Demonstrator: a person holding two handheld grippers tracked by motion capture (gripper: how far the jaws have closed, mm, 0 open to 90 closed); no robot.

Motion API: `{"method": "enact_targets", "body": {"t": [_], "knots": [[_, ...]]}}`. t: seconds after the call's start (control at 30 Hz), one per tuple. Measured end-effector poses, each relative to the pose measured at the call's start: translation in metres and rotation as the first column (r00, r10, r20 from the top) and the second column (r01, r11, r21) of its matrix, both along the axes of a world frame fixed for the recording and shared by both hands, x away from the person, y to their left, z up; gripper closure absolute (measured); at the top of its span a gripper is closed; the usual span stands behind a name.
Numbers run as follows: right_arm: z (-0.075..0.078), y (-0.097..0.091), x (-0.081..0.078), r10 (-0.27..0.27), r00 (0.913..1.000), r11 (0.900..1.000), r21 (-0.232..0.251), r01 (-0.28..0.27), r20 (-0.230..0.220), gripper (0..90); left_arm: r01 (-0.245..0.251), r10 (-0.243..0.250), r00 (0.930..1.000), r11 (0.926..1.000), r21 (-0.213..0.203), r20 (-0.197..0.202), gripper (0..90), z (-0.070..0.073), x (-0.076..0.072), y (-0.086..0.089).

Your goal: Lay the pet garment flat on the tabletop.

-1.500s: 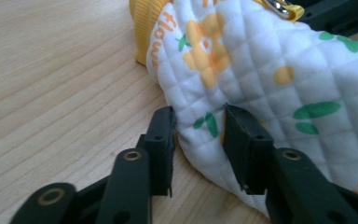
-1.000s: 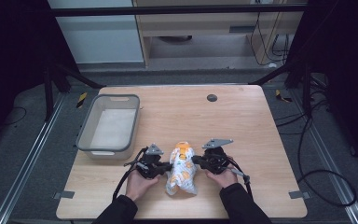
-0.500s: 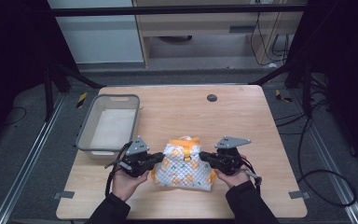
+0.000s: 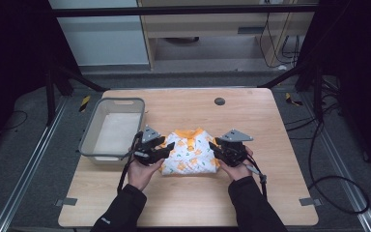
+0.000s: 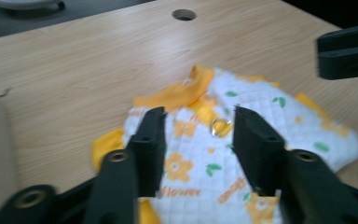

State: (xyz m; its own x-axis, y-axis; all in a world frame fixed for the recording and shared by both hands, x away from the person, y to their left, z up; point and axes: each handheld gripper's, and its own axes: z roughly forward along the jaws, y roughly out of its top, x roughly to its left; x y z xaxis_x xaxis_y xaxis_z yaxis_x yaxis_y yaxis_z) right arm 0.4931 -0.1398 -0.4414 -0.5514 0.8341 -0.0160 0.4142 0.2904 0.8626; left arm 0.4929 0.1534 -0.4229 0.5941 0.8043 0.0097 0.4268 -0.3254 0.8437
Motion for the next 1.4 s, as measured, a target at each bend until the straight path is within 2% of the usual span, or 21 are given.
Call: {"method": "enact_targets", "body": {"t": [0.1,0.2,0.3,0.37,0.47,0.57,0.63,0.7,0.83,0.9,0.97,1.03,1.13,1.2,1.33,1.37,1.4], "knots": [[-0.001,-0.010,-0.009,0.032,0.9995,0.9994,-0.010,-0.032,-0.007,58.8,0.000,0.000,1.0000,1.0000,0.001,0.000,41.8,-0.003,-0.010,0.016],[-0.003,-0.022,-0.021,0.057,0.9982,0.9983,-0.015,-0.057,-0.017,54.1,0.017,-0.016,0.9998,0.9996,0.024,-0.013,38.4,-0.010,-0.025,0.029],[-0.009,-0.033,-0.032,0.092,0.9948,0.9958,0.000,-0.092,-0.044,50.1,0.040,-0.038,0.9988,0.9975,0.059,-0.030,38.3,-0.022,-0.039,0.036],[-0.015,-0.037,-0.039,0.106,0.9926,0.9944,0.001,-0.106,-0.060,47.9,0.049,-0.046,0.9978,0.9967,0.065,-0.047,38.3,-0.031,-0.043,0.038],[-0.026,-0.039,-0.044,0.126,0.9881,0.9921,0.008,-0.125,-0.089,46.2,0.052,-0.045,0.9956,0.9955,0.079,-0.082,38.4,-0.043,-0.042,0.037],[-0.034,-0.034,-0.045,0.145,0.9838,0.9889,-0.017,-0.148,-0.105,45.9,0.057,-0.048,0.9934,0.9939,0.094,-0.105,38.5,-0.052,-0.042,0.033],[-0.037,-0.031,-0.044,0.155,0.9802,0.9875,-0.011,-0.157,-0.123,46.7,0.065,-0.052,0.9915,0.9923,0.105,-0.119,38.9,-0.056,-0.041,0.029],[-0.041,-0.028,-0.043,0.159,0.9779,0.9868,-0.011,-0.162,-0.136,47.3,0.079,-0.065,0.9903,0.9902,0.115,-0.123,40.6,-0.059,-0.041,0.026],[-0.049,-0.021,-0.038,0.179,0.9724,0.9827,-0.022,-0.184,-0.150,49.1,0.108,-0.095,0.9875,0.9888,0.102,-0.126,43.2,-0.062,-0.040,0.017],[-0.052,-0.016,-0.037,0.189,0.9683,0.9798,-0.034,-0.197,-0.163,49.2,0.118,-0.102,0.9866,0.9857,0.121,-0.128,46.3,-0.065,-0.038,0.013],[-0.053,-0.013,-0.036,0.192,0.9676,0.9771,-0.060,-0.204,-0.164,51.1,0.125,-0.107,0.9855,0.9834,0.132,-0.131,53.2,-0.067,-0.037,0.010],[-0.054,-0.012,-0.035,0.192,0.9675,0.9766,-0.065,-0.205,-0.164,53.7,0.122,-0.103,0.9855,0.9818,0.145,-0.135,57.5,-0.069,-0.035,0.008],[-0.055,-0.010,-0.034,0.183,0.9685,0.9758,-0.089,-0.200,-0.169,63.0,0.112,-0.091,0.9859,0.9821,0.152,-0.141,65.1,-0.070,-0.034,0.007],[-0.056,-0.009,-0.034,0.172,0.9680,0.9767,-0.096,-0.192,-0.182,69.6,0.114,-0.091,0.9841,0.9819,0.151,-0.152,73.7,-0.070,-0.033,0.006],[-0.051,-0.009,-0.034,0.158,0.9701,0.9802,-0.090,-0.176,-0.185,82.8,0.122,-0.093,0.9767,0.9823,0.142,-0.193,86.3,-0.071,-0.031,0.005],[-0.050,-0.009,-0.035,0.156,0.9695,0.9816,-0.080,-0.174,-0.189,88.4,0.128,-0.099,0.9764,0.9809,0.146,-0.192,86.9,-0.071,-0.031,0.004],[-0.048,-0.010,-0.035,0.162,0.9676,0.9822,-0.063,-0.177,-0.194,88.7,0.131,-0.101,0.9756,0.9800,0.149,-0.195,87.4,-0.070,-0.031,0.003]]}}
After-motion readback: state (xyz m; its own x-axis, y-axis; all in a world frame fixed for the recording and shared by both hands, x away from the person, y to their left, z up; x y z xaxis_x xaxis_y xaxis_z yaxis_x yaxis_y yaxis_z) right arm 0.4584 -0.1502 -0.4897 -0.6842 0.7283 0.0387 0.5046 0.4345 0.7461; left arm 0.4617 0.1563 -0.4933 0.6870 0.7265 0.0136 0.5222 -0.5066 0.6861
